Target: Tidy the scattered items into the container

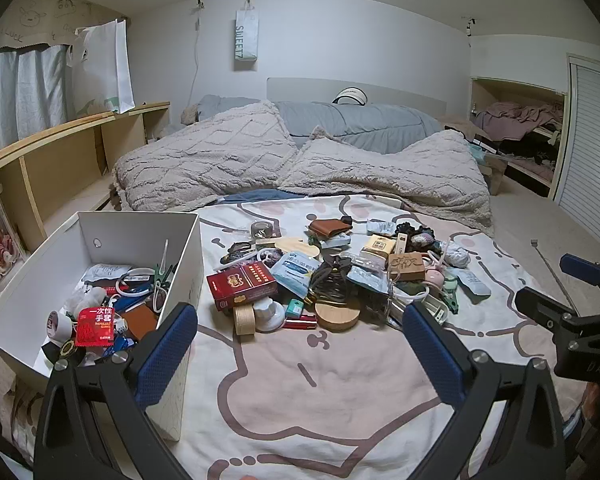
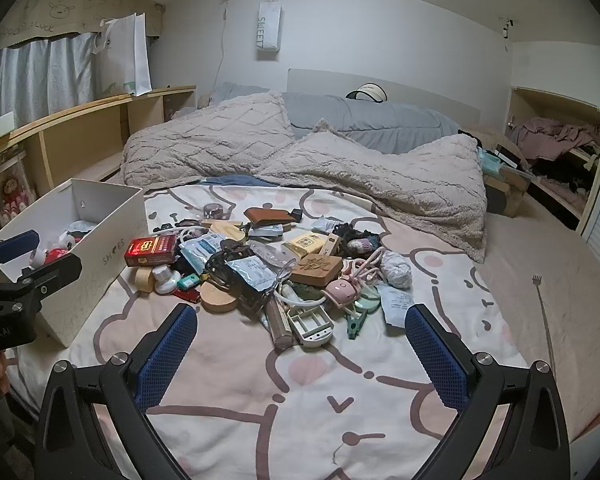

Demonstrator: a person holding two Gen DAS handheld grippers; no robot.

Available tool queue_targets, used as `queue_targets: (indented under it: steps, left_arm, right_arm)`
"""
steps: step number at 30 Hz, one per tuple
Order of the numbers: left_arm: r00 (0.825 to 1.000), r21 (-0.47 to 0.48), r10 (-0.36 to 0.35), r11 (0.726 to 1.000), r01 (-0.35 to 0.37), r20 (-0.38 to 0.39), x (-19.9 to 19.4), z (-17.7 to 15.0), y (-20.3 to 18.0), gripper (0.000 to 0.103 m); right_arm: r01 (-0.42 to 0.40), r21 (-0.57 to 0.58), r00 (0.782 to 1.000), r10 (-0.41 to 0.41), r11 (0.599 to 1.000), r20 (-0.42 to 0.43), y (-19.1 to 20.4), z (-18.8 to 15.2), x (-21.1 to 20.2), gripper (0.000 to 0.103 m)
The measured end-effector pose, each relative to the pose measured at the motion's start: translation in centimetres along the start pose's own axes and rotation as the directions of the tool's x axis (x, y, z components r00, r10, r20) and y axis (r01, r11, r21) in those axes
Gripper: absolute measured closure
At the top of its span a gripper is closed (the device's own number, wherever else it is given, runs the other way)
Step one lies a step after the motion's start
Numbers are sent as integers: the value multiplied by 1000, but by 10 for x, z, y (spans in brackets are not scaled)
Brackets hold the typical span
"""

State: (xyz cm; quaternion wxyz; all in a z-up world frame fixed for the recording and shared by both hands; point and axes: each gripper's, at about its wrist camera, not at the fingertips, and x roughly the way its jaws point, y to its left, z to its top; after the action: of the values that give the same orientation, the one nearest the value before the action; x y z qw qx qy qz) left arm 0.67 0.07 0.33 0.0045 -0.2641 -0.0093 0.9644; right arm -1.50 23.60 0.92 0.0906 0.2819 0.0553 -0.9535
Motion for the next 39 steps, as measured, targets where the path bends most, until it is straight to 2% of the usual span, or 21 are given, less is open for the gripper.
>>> queue_targets:
  steps: [13, 20, 36, 39]
  left_arm:
    - [1000, 2, 8, 1000, -8, -20, 6, -7, -4, 0]
    - [998, -35, -31, 999, 29, -62, 20, -12, -1, 0]
    - [987, -32, -17, 999, 12, -162, 64, -34, -9, 0]
    - [987, -23, -2, 1000, -1, -159, 73, -39, -12, 0]
  right_arm:
    - [-10, 3, 1000, 10, 1000, -20, 0, -4, 7, 0]
    - [-20, 5, 999, 20, 1000, -46, -2, -9, 18, 0]
    - [-34, 48, 989, 40, 998, -141, -13, -30, 61, 0]
    - [-36, 55, 986, 45, 998, -162, -15, -34, 70, 0]
